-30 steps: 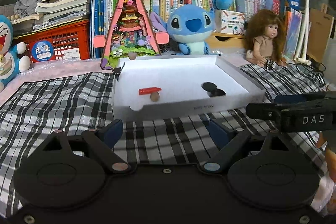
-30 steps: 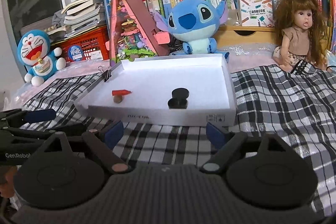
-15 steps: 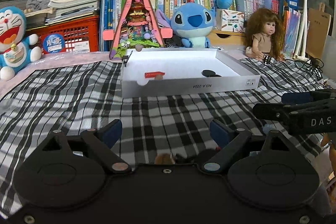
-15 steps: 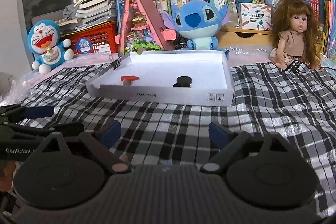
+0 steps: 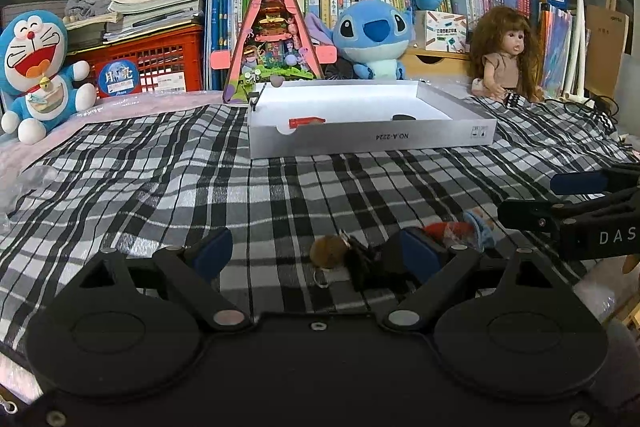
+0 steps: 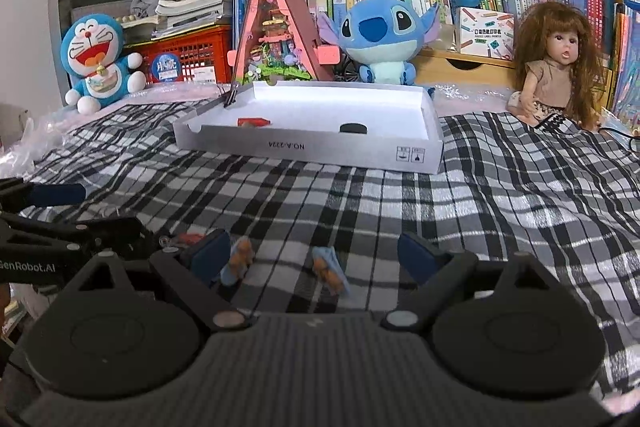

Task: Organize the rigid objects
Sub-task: 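Withdraw both open tools from the box back over the plaid cloth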

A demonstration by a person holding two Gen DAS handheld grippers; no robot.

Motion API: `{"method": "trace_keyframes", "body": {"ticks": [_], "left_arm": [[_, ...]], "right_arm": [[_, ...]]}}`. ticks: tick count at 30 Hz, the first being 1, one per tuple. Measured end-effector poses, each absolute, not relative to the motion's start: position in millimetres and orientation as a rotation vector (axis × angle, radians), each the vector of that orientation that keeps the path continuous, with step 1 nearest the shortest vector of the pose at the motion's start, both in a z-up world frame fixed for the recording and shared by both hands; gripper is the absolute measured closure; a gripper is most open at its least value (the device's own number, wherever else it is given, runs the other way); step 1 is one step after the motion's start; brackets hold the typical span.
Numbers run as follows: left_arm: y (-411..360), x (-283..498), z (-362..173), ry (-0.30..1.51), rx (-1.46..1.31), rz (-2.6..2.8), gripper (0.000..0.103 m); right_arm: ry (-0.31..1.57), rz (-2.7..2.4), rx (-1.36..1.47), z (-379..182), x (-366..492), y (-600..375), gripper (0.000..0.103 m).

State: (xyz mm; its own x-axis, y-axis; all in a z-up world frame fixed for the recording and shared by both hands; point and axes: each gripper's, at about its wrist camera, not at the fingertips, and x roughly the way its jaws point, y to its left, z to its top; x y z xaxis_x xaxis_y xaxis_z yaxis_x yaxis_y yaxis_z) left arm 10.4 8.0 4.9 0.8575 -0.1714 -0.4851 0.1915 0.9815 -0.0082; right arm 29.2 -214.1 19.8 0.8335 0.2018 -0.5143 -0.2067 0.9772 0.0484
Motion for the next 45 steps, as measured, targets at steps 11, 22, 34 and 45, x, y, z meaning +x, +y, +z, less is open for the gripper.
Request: {"method": "trace_keyframes", "body": {"ticks": [11, 22, 34, 45], "left_arm": [[18.9, -5.2, -7.3, 0.526, 0.037, -0.185, 0.034], [39.7, 16.1, -5.2, 0.545, -0.002, -0.030, 0.036], [27.2, 8.8, -0.9, 0.515, 0.025, -0.121, 0.034], [27.5, 22.2, -8.9, 0.537, 0.077, -0.036, 0.024]], "right_arm": [[0.568, 0.178, -0.003, -0.4, 14.8, -217.3, 0.008], [0.567, 0.160, 0.001, -1.4, 13.4, -217.5, 0.008], [0.565, 0.096, 0.009, -1.4, 18.0, -225.3, 0.009], [0.573, 0.102, -0.002, -2.2, 19.1, -224.9, 0.009]]}}
